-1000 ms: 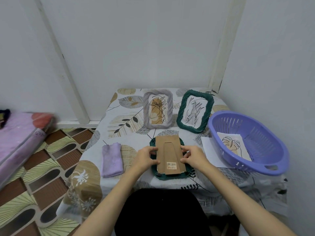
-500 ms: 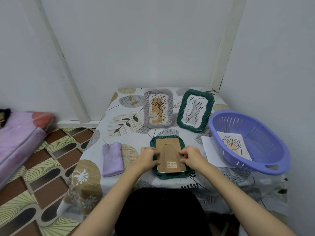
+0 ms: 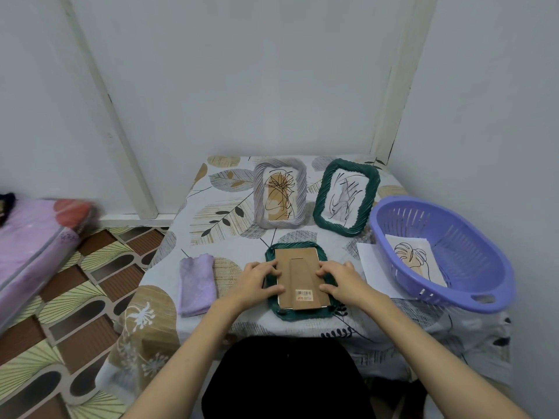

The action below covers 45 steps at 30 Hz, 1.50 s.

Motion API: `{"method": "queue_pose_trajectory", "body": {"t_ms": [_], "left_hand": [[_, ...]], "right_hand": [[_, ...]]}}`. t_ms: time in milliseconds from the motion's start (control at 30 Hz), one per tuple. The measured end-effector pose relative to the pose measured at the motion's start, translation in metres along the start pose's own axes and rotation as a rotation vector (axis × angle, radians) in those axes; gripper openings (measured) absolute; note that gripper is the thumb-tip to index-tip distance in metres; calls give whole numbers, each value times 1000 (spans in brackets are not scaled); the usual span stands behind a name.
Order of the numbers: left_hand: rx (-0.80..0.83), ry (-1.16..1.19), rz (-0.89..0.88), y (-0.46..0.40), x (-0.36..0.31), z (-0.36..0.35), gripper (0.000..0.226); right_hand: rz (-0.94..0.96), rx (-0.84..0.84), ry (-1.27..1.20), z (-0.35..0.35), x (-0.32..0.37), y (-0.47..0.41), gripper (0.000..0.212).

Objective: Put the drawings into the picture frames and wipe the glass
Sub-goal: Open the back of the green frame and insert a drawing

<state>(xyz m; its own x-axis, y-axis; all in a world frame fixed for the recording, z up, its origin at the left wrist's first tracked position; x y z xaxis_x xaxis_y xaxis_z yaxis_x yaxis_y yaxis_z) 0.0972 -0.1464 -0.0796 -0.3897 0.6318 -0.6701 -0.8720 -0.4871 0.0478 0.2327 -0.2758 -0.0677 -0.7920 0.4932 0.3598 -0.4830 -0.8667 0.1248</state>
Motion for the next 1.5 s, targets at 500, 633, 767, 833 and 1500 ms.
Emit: {"method": "queue_pose_trajectory", "body": {"t_ms": [500,633,767,833,1500], "left_hand": [[23,-101,1,-13,8,-1,60],[20,-111,-10,-15,8,-1,62],[27,-97,-29,-14,6,1,59],[31,-76,-28,-14,5,2,59],[-173,70,29,-34,11,21,35]], "right_hand": [[49,-19,-141,-6,-3,-7,37],[42,-5,-165,-4,-6,-10,31],[14,-41,-212,9,-8,-19,21],[-9,-96,-221,20,-8,-30,26],[-61,-234,-165,4,-12,-56,60]]}}
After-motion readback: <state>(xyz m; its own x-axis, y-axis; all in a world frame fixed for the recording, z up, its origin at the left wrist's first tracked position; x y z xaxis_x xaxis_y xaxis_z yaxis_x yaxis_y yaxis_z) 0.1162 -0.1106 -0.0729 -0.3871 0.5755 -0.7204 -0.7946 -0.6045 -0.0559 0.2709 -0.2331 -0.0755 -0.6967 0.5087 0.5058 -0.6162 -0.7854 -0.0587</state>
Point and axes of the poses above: each hand's wrist, its own y-axis away from the middle knuckle, its own z-axis out of the back of the hand, x = y × z, the point moved 7 cm from there along -y, towards the middle knuckle, and after that the axes turned 5 degrees about y, right-handed, at the moved point
